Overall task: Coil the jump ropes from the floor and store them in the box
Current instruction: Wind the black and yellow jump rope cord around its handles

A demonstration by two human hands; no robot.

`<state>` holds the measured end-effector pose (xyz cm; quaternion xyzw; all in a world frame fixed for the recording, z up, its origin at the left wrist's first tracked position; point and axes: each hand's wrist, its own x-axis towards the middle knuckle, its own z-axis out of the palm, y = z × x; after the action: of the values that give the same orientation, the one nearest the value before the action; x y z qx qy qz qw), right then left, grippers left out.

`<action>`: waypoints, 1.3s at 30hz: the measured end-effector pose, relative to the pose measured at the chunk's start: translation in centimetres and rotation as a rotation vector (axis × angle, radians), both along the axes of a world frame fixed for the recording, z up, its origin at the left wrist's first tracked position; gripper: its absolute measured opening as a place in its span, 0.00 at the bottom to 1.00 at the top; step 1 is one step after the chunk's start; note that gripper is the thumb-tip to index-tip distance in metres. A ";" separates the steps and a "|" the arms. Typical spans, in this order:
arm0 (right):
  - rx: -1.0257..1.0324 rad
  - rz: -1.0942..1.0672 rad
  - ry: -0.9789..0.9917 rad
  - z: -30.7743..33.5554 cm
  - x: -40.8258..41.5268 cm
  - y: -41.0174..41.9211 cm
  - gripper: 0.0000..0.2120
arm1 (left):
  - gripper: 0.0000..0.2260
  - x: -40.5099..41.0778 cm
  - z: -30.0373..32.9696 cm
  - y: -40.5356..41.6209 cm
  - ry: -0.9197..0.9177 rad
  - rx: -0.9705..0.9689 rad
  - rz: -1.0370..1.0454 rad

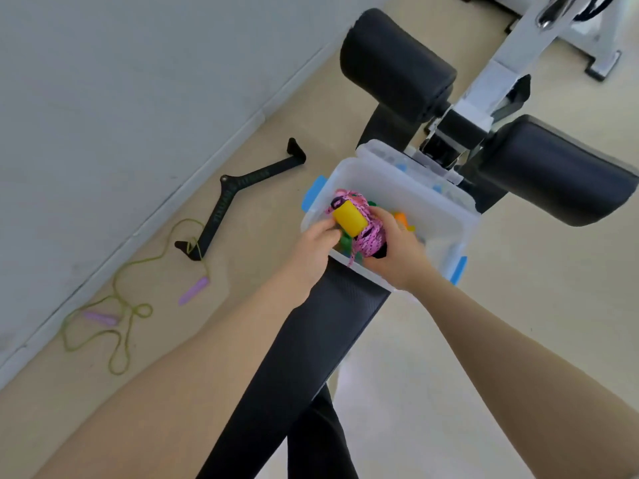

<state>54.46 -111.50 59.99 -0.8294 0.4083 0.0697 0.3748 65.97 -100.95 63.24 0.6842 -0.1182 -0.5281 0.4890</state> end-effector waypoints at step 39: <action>0.095 0.781 0.327 -6.5 24.2 32.6 0.16 | 0.11 18.0 -8.5 43.3 -0.075 0.437 0.601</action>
<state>78.68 -78.86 53.50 -0.8816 0.1140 0.3558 0.2884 83.99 -57.70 54.76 0.7955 0.1858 -0.3481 0.4598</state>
